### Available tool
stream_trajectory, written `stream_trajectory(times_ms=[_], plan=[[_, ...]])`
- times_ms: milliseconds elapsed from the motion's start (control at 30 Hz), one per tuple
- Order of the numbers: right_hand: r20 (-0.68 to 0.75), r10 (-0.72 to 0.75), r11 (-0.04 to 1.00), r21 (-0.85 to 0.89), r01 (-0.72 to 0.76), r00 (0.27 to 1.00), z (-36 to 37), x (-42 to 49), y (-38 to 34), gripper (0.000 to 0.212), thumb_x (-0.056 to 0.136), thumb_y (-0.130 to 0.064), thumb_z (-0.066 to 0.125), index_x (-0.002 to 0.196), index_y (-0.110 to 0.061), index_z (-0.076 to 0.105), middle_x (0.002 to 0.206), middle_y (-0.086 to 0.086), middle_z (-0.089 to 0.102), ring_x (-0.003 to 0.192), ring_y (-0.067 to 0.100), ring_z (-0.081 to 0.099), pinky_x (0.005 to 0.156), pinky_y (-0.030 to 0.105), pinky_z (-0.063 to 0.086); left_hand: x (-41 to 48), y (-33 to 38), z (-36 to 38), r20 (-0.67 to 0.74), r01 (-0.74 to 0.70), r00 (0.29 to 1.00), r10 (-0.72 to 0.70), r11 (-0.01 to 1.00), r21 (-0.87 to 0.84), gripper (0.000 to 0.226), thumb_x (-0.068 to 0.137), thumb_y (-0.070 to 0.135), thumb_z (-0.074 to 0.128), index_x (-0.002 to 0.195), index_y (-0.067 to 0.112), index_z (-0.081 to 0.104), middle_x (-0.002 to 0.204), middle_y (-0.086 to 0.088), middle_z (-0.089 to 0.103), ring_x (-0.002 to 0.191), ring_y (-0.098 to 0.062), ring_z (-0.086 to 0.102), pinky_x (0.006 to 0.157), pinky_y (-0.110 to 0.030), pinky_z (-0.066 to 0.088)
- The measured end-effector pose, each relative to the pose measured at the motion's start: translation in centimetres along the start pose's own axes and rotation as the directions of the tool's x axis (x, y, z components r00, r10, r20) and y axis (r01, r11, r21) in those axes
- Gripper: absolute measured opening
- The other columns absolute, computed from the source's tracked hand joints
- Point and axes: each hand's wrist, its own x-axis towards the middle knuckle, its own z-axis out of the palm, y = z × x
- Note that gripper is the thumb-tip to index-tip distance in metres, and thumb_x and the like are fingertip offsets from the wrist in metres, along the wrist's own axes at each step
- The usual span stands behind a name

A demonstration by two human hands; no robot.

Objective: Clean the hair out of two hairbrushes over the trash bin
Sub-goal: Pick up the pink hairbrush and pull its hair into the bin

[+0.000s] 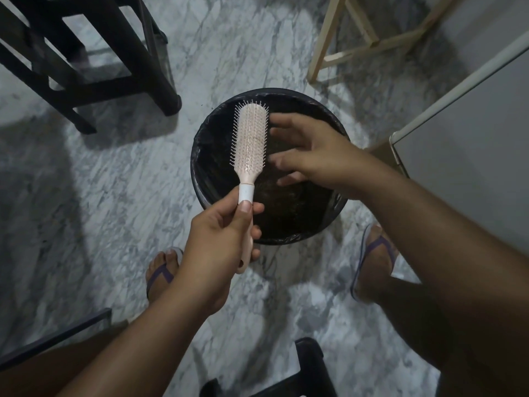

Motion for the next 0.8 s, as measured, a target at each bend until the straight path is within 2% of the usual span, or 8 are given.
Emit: stream_trajectory(times_ms=[100,167,233,400,567,667,733,800], plan=[[0.054,-0.026,0.998,0.062,0.022,0.998,1.2,-0.1,0.0,0.045,0.096,-0.001,0.062,0.139,-0.004,0.053,0.111,0.016,0.074,0.098,0.021,0.075,0.078,0.036,0.064,0.0,0.0,0.1,0.005,0.005,1.0,-0.005,1.0,-0.005,0.032,0.101,0.017,0.051,0.129,0.027,0.064,0.1,0.003,0.07,0.06,-0.005,0.055,0.054,-0.026,0.05],[-0.062,-0.058,0.998,0.013,0.059,0.996,1.2,-0.2,-0.2,0.025,0.094,-0.006,0.067,0.116,0.005,0.067,0.089,0.016,0.075,0.077,0.018,0.074,0.07,0.029,0.064,0.0,0.1,0.2,-0.003,-0.001,1.0,0.001,1.0,-0.011,0.03,0.101,0.016,0.051,0.125,0.028,0.065,0.099,0.003,0.07,0.059,-0.005,0.054,0.054,-0.026,0.05],[-0.184,-0.102,0.995,-0.006,0.102,0.978,0.8,0.0,-0.4,0.017,0.094,-0.007,0.067,0.102,0.008,0.071,0.078,0.013,0.072,0.065,0.016,0.068,0.064,0.026,0.063,0.0,0.3,0.1,-0.013,-0.012,1.0,0.012,1.0,-0.027,0.031,0.101,0.016,0.052,0.126,0.028,0.065,0.098,0.004,0.07,0.059,-0.005,0.055,0.054,-0.026,0.05],[-0.278,-0.091,0.969,-0.247,0.02,0.956,-0.1,0.5,0.8,0.017,0.095,-0.015,0.067,0.084,-0.005,0.076,0.069,0.006,0.074,0.056,0.013,0.069,0.059,0.025,0.062,-0.3,0.0,0.5,-0.007,-0.032,0.999,0.032,0.999,-0.029,0.035,0.1,0.015,0.052,0.133,0.024,0.062,0.095,0.006,0.072,0.061,-0.006,0.054,0.054,-0.027,0.049],[-0.293,-0.13,0.842,-0.538,-0.051,0.947,0.3,0.9,2.0,0.021,0.092,-0.025,0.067,0.077,-0.015,0.077,0.072,0.0,0.076,0.058,0.009,0.07,0.066,0.023,0.06,-0.7,-0.7,0.8,-0.021,-0.044,0.999,0.043,0.999,-0.006,0.035,0.101,0.014,0.051,0.133,0.023,0.062,0.095,0.003,0.068,0.061,-0.005,0.053,0.052,-0.026,0.048],[-0.3,-0.145,0.895,-0.446,-0.005,0.943,0.2,0.9,1.3,0.019,0.094,-0.022,0.065,0.08,-0.013,0.074,0.072,0.0,0.075,0.059,0.013,0.07,0.067,0.031,0.063,-0.3,-1.0,0.5,-0.066,-0.056,0.996,0.06,0.997,0.056,0.035,0.101,0.014,0.053,0.133,0.025,0.062,0.097,0.003,0.068,0.06,-0.004,0.053,0.054,-0.027,0.049],[-0.276,-0.223,0.941,-0.311,0.133,0.935,-0.3,0.5,0.2,0.017,0.097,-0.017,0.062,0.083,-0.011,0.07,0.068,-0.004,0.07,0.058,0.014,0.067,0.064,0.035,0.062,0.2,-1.1,0.0,-0.09,-0.034,0.995,0.043,0.994,0.1,0.036,0.101,0.017,0.054,0.135,0.026,0.061,0.099,0.004,0.069,0.063,-0.005,0.054,0.057,-0.029,0.051],[-0.246,-0.404,0.9,-0.278,0.335,0.881,-0.7,-0.1,-1.1,0.015,0.099,-0.014,0.058,0.088,-0.008,0.067,0.068,-0.003,0.066,0.058,0.01,0.063,0.06,0.03,0.057,0.5,-1.2,-0.3,-0.095,-0.014,0.995,0.027,0.991,0.135,0.036,0.101,0.018,0.054,0.135,0.027,0.06,0.101,0.004,0.068,0.067,-0.007,0.055,0.061,-0.031,0.053]])
